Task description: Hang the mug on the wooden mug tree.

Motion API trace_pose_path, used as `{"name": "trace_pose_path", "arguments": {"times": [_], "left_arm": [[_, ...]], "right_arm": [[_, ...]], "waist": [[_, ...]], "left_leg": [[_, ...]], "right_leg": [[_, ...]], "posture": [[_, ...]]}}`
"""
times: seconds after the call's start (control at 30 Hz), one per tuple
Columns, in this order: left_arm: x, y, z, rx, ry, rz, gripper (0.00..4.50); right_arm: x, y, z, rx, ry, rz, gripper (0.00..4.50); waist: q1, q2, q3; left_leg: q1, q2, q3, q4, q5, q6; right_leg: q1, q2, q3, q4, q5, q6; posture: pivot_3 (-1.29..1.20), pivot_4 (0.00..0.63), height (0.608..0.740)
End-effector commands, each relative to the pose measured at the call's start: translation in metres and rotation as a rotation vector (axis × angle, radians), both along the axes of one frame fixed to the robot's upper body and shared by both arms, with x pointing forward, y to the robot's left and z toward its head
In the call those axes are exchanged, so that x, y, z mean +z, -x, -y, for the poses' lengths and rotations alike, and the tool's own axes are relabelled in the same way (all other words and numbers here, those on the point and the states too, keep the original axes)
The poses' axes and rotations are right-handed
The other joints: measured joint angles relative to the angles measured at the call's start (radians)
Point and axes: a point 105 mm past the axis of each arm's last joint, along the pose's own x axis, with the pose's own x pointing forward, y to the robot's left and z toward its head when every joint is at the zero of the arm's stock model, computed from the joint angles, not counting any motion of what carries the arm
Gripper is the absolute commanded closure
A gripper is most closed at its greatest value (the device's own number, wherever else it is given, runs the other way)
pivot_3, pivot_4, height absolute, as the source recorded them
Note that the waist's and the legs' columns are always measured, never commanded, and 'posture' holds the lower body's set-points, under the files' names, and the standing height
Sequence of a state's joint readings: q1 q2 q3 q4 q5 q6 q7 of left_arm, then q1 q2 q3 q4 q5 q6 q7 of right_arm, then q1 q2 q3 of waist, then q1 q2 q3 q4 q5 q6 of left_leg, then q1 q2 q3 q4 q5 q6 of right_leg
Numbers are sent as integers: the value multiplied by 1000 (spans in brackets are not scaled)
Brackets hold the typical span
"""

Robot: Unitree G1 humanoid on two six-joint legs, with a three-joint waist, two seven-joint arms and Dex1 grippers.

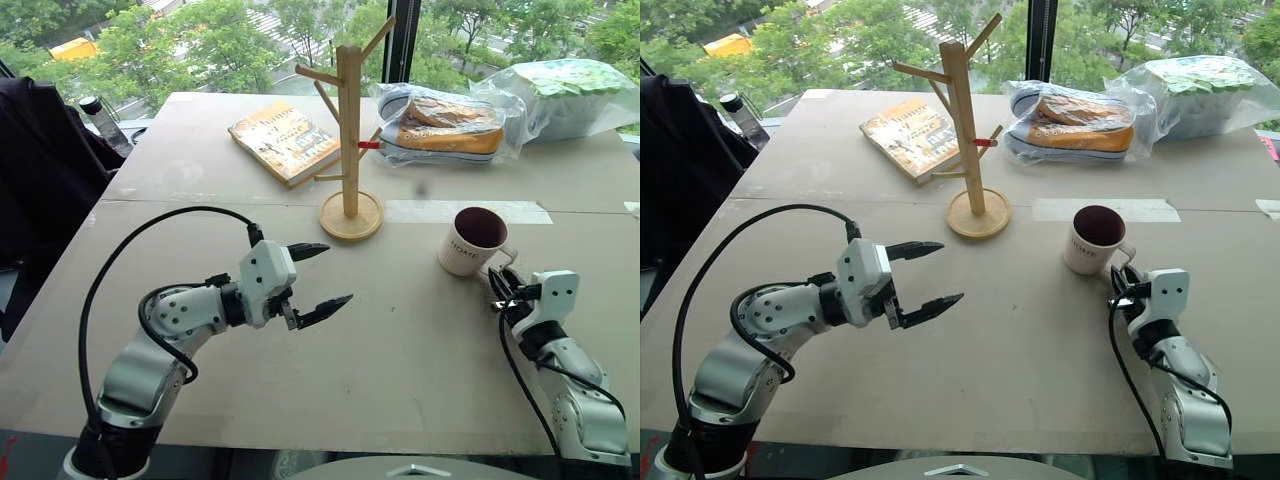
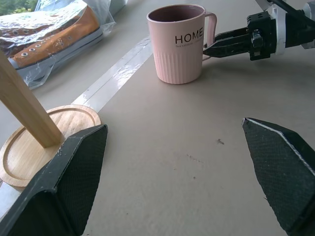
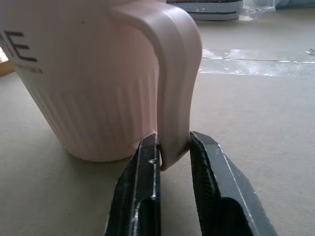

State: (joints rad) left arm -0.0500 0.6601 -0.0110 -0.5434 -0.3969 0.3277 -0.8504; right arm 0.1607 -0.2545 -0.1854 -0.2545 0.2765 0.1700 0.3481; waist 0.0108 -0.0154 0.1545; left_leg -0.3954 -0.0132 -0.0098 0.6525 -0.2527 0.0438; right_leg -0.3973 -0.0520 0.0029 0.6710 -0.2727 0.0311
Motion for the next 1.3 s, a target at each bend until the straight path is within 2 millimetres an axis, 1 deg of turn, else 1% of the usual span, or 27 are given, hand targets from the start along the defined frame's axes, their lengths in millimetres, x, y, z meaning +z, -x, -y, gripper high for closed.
{"name": "trace_pose_path", "arguments": {"times": [0.03,0.2,0.3,0.33,0.37,0.47,0.53,0.57,0.63,0.7,0.83,1.03,1.17,1.3], "left_arm": [[6,12,11,-45,24,25,0],[7,10,11,-11,55,26,0],[17,4,3,61,147,58,0],[20,2,0,82,179,64,0],[23,2,-3,94,209,62,0],[26,3,-7,113,256,59,0],[26,9,-8,106,275,57,0],[26,10,-9,105,280,57,0],[27,10,-10,117,287,64,0],[29,10,-12,134,296,79,0],[33,12,-14,159,329,104,0],[36,16,-15,179,371,130,0],[38,15,-16,187,394,140,0],[40,15,-18,187,406,147,0]], "right_arm": [[5,-1,-3,27,25,21,4423],[15,-11,0,51,54,46,4423],[35,-23,-11,207,169,79,4423],[42,-27,-14,248,198,93,4423],[55,-34,-20,303,230,118,4423],[84,-48,-31,417,314,145,4423],[114,-61,-43,508,383,174,4423],[124,-64,-46,534,404,183,4423],[141,-69,-55,589,439,212,4423],[158,-70,-69,668,481,241,4423],[184,-72,-87,751,561,264,4423],[205,-73,-107,800,626,241,4423],[210,-70,-122,836,689,232,4423],[217,-75,-134,827,727,231,4423]], "waist": [[-1,0,0],[0,0,0],[-2,2,2],[-4,2,2],[-6,2,2],[-15,2,2],[-22,3,4],[-24,4,5],[-23,4,6],[-20,3,6],[-19,3,6],[-20,3,6],[-21,3,7],[-22,3,7]], "left_leg": [[0,0,0,0,0,0],[0,0,0,1,0,0],[1,0,1,2,0,0],[1,0,2,2,0,0],[1,0,2,3,0,0],[1,0,1,3,0,0],[1,0,0,3,0,0],[1,0,1,4,0,0],[1,0,1,3,0,0],[0,0,-1,3,0,0],[-2,0,-2,3,0,0],[-3,0,-2,3,0,0],[-3,0,-3,3,0,0],[-3,0,-3,3,0,0]], "right_leg": [[0,0,0,0,0,0],[0,0,0,1,0,0],[0,0,1,2,0,0],[0,0,2,2,0,1],[0,1,2,2,1,1],[0,1,2,3,1,2],[0,2,1,3,1,2],[0,2,1,4,1,2],[0,2,1,4,1,2],[0,2,-1,3,1,1],[0,0,-2,2,1,1],[0,-2,-2,1,1,2],[0,-2,-3,1,1,1],[-1,-2,-3,1,1,1]], "posture": [[0,150,740],[0,150,740],[0,150,740],[0,150,740],[0,150,740],[0,150,740],[0,150,740],[0,150,740],[0,150,740],[0,150,740],[0,150,740],[0,150,740],[0,150,740],[0,150,740]]}}
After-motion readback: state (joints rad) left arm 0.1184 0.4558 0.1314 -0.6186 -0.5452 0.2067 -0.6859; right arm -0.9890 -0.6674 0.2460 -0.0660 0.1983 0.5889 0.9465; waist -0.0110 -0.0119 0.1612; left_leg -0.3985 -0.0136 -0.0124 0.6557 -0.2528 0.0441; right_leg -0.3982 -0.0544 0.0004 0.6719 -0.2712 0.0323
